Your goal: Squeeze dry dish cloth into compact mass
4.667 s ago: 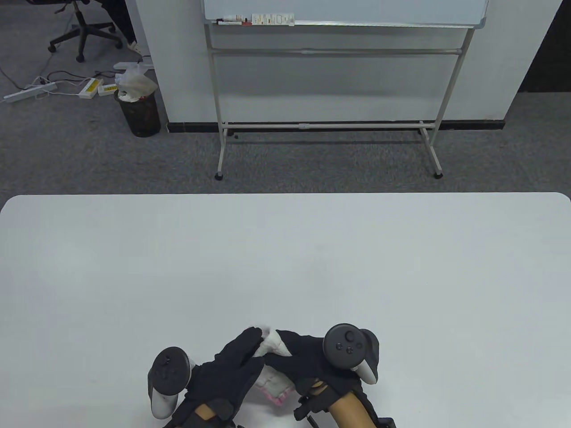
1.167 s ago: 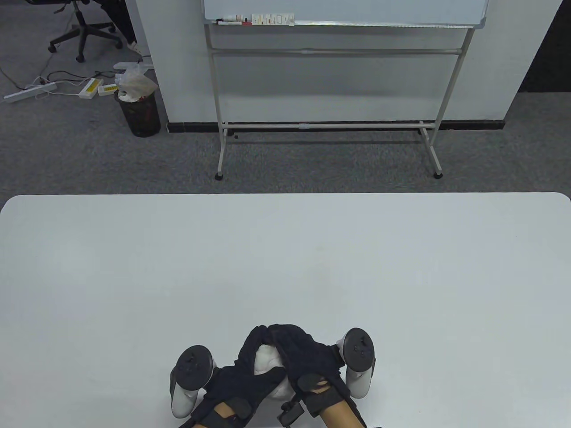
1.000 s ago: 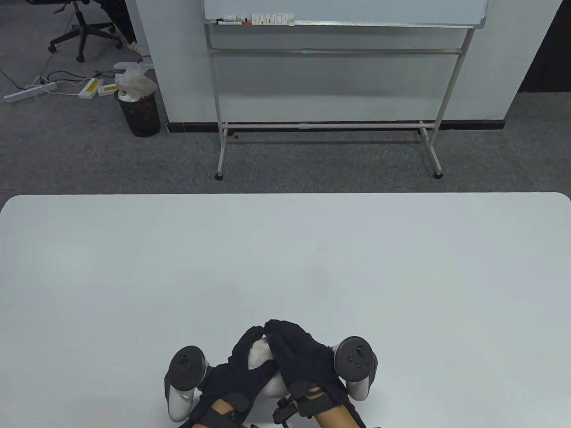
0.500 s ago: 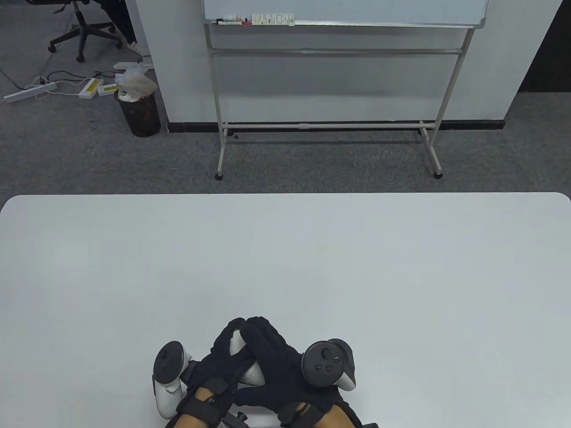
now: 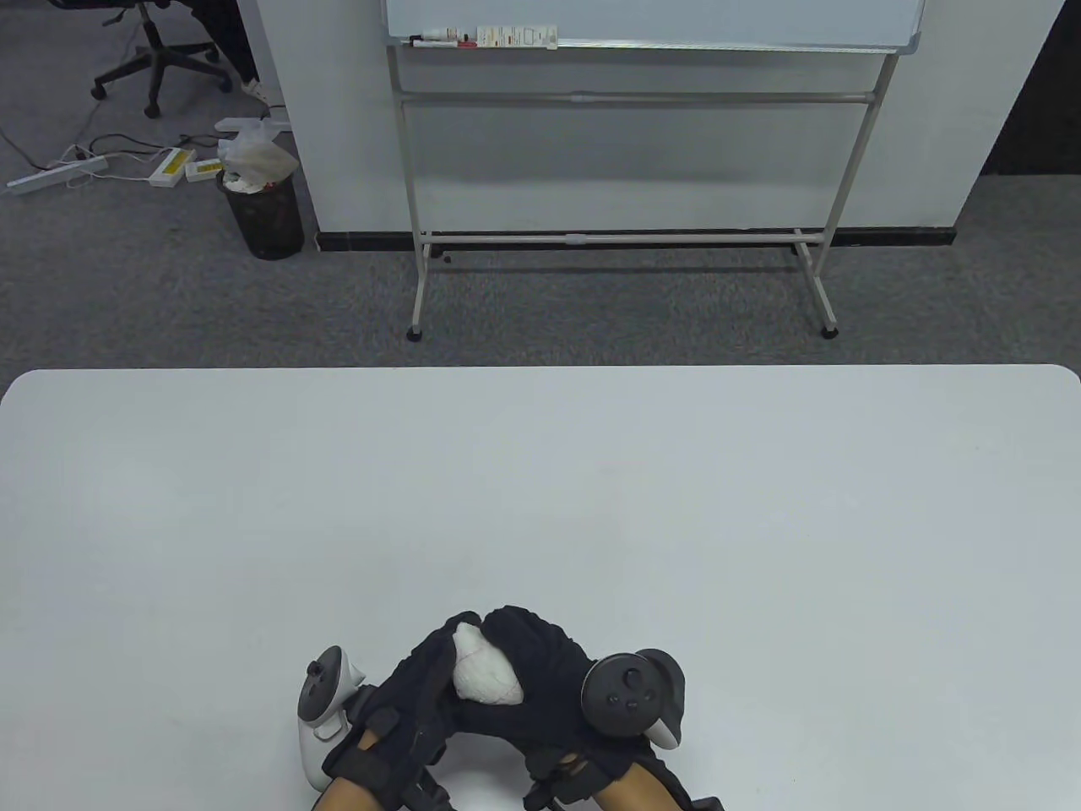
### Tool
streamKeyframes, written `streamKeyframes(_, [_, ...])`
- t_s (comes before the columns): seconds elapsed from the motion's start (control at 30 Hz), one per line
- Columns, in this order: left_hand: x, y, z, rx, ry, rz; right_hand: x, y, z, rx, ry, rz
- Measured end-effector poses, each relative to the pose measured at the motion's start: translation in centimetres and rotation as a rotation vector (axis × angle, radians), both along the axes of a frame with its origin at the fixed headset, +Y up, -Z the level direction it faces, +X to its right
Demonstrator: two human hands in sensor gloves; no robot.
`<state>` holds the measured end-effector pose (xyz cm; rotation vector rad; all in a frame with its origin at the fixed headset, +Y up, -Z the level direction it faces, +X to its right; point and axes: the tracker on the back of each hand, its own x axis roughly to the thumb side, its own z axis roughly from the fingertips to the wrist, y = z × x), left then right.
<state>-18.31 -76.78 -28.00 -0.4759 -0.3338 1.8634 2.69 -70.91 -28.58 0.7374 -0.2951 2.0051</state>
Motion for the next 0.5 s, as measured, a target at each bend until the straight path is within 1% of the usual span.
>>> streamKeyframes(0.07, [0.3,-0.3,0.2,-0.033,-0.041,-0.056,0.2,0.5,0.1,0.032,-0.025,0.027])
streamKeyframes(0.13, [0.4,-0.8,0.5,-0.08,-0.044,-0.129,0.2,0.8,0.2,0.058,-0.034,0.055])
streamKeyframes(0.17, [0.5,-1.1,0.6,-0.085,-0.056,-0.127,0.2,0.9,0.3,0.07,-0.036,0.079])
streamKeyframes(0.2, [0.5,-1.2,0.6,-0.089,-0.068,-0.1,0.2,0.9,0.4,0.07,-0.032,0.097])
streamKeyframes(0.27, [0.9,-1.3,0.5,-0.106,-0.109,0.026,0.1,0.7,0.5,0.056,-0.008,0.102])
streamKeyframes(0.3, [1.0,-1.2,0.5,-0.103,-0.104,0.069,-0.1,0.7,0.6,0.046,0.004,0.104])
streamKeyframes(0.33, [1.0,-0.9,0.4,-0.091,-0.074,0.093,-0.4,0.7,0.6,0.041,0.019,0.129])
streamKeyframes(0.37, [0.9,-0.5,0.3,-0.058,-0.029,0.101,-0.6,0.6,0.7,0.036,0.042,0.171])
streamKeyframes(0.43, [0.6,-0.1,0.2,-0.017,0.011,0.037,-1.1,0.7,0.8,0.043,0.062,0.205])
streamKeyframes(0.47, [0.6,-0.2,0.3,-0.024,0.0,0.025,-1.2,0.7,0.9,0.038,0.075,0.207])
streamKeyframes(0.5, [0.8,-0.4,0.5,-0.052,-0.059,0.058,-1.4,0.7,1.0,0.056,0.073,0.188])
